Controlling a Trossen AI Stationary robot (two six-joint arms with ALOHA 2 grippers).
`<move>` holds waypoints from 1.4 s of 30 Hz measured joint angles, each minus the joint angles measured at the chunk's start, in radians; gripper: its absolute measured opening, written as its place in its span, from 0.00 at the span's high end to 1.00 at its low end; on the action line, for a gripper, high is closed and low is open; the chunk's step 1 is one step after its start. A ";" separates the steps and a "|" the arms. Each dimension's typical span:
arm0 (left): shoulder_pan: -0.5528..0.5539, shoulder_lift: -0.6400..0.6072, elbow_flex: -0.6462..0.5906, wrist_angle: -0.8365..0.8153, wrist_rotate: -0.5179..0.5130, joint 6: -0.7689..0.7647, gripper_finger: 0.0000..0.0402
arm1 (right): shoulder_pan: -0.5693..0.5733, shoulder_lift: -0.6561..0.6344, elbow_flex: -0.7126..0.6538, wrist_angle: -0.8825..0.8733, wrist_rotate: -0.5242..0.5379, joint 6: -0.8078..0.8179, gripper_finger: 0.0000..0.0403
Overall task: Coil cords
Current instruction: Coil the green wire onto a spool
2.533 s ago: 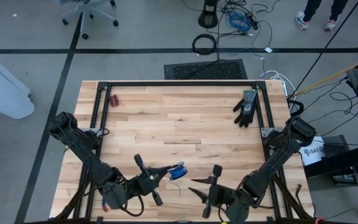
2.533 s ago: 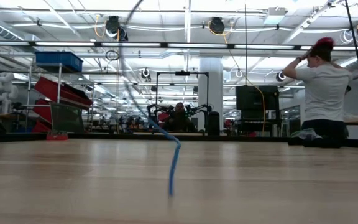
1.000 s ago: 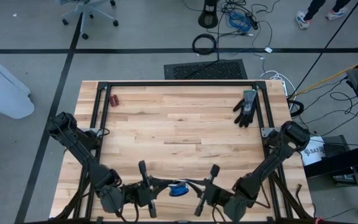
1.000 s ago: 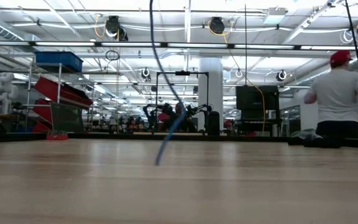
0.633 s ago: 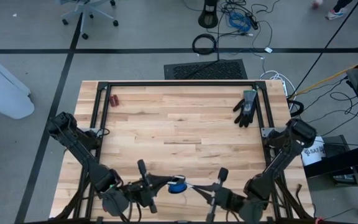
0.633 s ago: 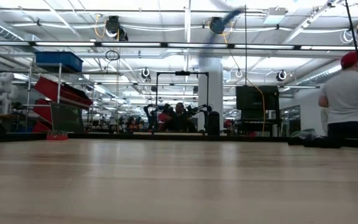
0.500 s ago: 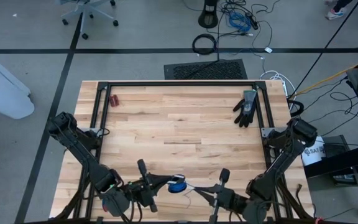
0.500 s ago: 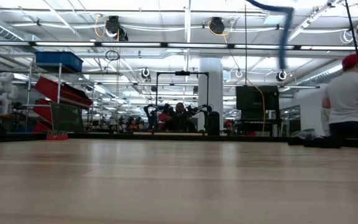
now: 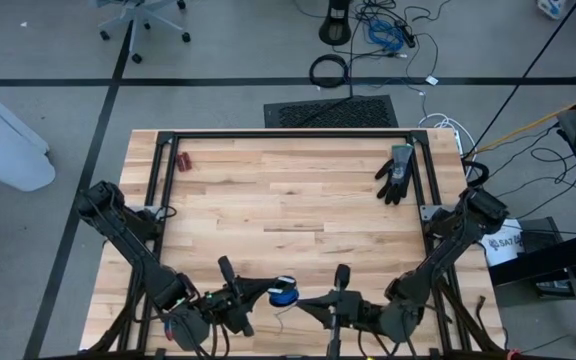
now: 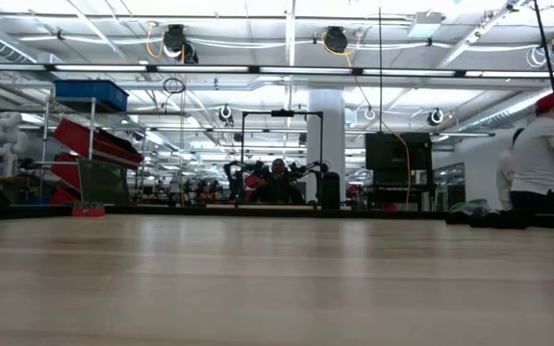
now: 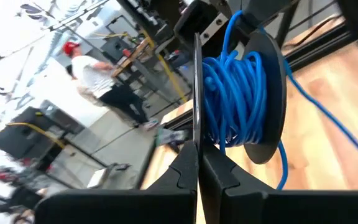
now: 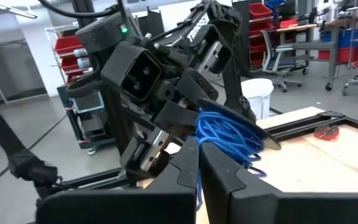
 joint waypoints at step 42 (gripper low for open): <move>0.061 0.086 -0.001 0.161 -0.282 0.200 1.00 | -0.121 0.000 0.000 -0.119 -0.024 0.122 0.87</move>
